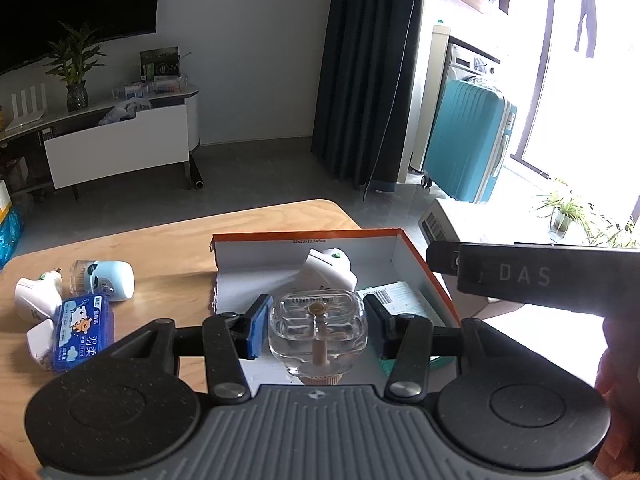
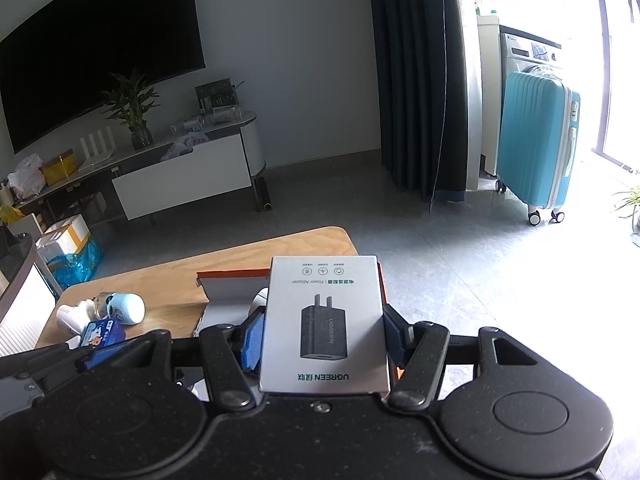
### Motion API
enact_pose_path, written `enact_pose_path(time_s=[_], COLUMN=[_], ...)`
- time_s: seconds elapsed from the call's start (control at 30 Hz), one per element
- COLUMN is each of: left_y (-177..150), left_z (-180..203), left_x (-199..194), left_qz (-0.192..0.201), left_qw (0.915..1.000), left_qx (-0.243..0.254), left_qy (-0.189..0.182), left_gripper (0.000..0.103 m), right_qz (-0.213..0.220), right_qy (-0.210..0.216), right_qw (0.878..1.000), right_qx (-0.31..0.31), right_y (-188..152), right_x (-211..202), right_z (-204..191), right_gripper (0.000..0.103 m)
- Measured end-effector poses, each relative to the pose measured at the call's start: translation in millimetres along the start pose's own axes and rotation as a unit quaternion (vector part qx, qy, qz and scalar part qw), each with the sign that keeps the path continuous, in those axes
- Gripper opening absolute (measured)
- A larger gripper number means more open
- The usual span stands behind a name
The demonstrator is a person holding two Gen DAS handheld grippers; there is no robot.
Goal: Organize rigid objects
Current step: 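Lower and open the left tool to release the bottle while the right tool releases the box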
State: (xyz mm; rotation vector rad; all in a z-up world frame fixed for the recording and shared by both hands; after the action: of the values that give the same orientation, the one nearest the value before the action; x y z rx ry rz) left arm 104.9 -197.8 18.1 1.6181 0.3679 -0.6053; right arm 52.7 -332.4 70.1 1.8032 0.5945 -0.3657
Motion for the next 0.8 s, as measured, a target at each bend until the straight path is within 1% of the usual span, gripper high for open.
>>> enact_pose_path(time_s=[0.3, 0.6, 0.67, 0.7, 0.8], left_y=[1.6, 0.7, 0.1, -0.3, -1.3], left_z=[1.2, 3.7, 4.4, 4.7, 5.3], left_x=[8.8, 17.1, 19.0, 19.8, 20.5], left_qz=[-0.006, -0.014, -0.016, -0.018, -0.02], left_qw=[1.0, 0.9999, 0.9998, 0.9998, 0.9998], left_qx=[0.001, 0.003, 0.003, 0.004, 0.005], left_qy=[-0.002, -0.007, -0.007, -0.007, -0.008], left_gripper=[0.049, 0.049, 0.049, 0.049, 0.049], right_qz=[-0.01, -0.024, -0.025, -0.023, -0.012], right_qy=[-0.004, -0.004, -0.003, -0.001, 0.001], right_qw=[1.0, 1.0, 1.0, 1.0, 1.0], right_qx=[0.001, -0.003, -0.006, -0.005, 0.003], right_y=[3.7, 9.2, 10.2, 11.6, 11.8], right_x=[14.9, 38.3, 46.2, 49.8, 52.2], right_z=[5.6, 9.1, 12.0, 13.5, 18.8], right_gripper=[0.071, 0.072, 0.073, 0.078, 0.078])
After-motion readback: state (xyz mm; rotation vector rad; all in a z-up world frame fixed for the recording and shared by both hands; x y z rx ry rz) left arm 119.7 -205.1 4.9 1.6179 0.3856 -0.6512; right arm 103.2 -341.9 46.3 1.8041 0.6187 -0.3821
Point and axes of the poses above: each gripper's, at about its wrist camera, not at the fingertips, and x roughly the way its jaws point, z to its right, y to its top, the point moved 3 cm from there along x, roughly the way its jaws point, and after that the axes turned 14 degrees about y, right-handed, at the moved point
